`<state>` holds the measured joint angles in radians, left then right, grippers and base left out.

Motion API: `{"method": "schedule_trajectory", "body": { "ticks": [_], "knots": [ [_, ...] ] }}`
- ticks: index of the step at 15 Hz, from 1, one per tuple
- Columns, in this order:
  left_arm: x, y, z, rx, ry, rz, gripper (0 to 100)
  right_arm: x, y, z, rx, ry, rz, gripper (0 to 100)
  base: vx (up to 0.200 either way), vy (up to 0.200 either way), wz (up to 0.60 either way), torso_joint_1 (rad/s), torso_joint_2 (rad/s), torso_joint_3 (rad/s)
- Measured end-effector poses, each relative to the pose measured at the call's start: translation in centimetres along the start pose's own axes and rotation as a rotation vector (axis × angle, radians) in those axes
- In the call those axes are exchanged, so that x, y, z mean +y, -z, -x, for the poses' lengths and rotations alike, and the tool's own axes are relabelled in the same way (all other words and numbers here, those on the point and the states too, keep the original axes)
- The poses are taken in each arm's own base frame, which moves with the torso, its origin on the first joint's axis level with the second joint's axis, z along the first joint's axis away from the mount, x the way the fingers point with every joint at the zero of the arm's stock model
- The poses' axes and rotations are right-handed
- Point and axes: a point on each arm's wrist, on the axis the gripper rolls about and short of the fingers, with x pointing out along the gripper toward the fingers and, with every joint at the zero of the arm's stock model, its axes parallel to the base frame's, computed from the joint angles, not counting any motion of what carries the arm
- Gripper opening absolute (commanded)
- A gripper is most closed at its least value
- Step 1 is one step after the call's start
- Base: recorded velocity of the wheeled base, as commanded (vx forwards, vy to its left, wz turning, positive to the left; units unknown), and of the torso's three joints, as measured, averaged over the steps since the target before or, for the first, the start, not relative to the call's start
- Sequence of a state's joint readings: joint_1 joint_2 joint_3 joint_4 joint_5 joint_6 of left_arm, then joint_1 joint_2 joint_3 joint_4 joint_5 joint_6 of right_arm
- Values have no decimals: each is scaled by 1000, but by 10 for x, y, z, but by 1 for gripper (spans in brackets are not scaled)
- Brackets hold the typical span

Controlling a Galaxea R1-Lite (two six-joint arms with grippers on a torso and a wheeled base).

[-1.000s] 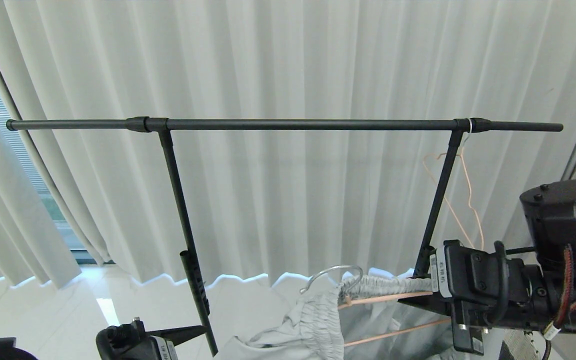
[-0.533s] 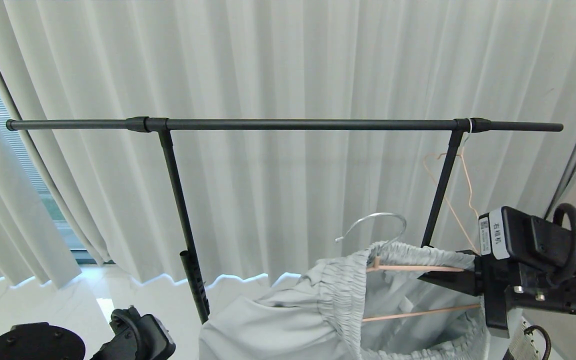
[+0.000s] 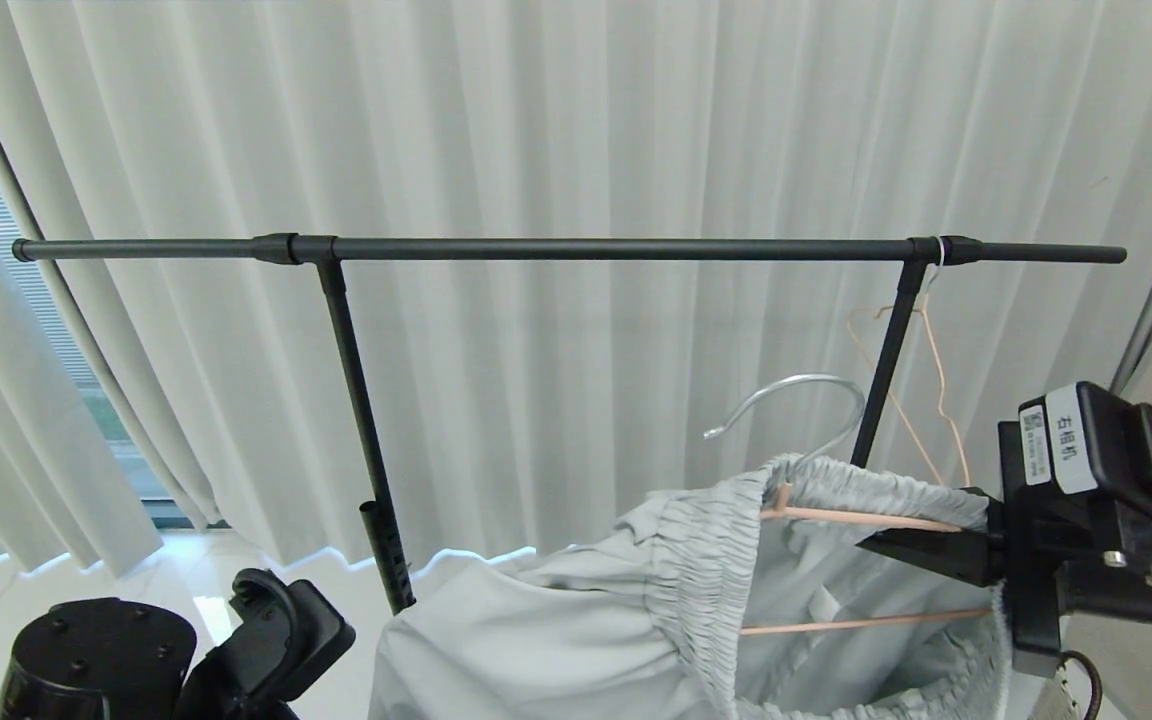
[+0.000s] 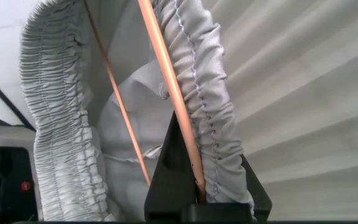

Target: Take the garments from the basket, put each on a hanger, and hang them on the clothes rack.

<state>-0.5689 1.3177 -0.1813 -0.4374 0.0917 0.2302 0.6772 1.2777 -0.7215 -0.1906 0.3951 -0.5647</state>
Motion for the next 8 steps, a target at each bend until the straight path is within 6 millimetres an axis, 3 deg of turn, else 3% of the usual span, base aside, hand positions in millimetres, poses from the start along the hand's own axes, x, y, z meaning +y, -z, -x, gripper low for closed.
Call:
{"method": "schedule_trajectory", "body": {
  "ticks": [1,5,8],
  "knots": [
    [0,0,-1,-7,25,3,0,1,-1,1,-5,0,-9,0,0,0,0,0,0,0],
    [1,-2,-3,-9,49,9,0,2,-3,5,-9,11,-30,0,0,0,0,0,0,0],
    [12,4,-6,44,-53,53,0,0,-1,10,18,77,-91,0,0,0,0,0,0,0]
  ]
}}
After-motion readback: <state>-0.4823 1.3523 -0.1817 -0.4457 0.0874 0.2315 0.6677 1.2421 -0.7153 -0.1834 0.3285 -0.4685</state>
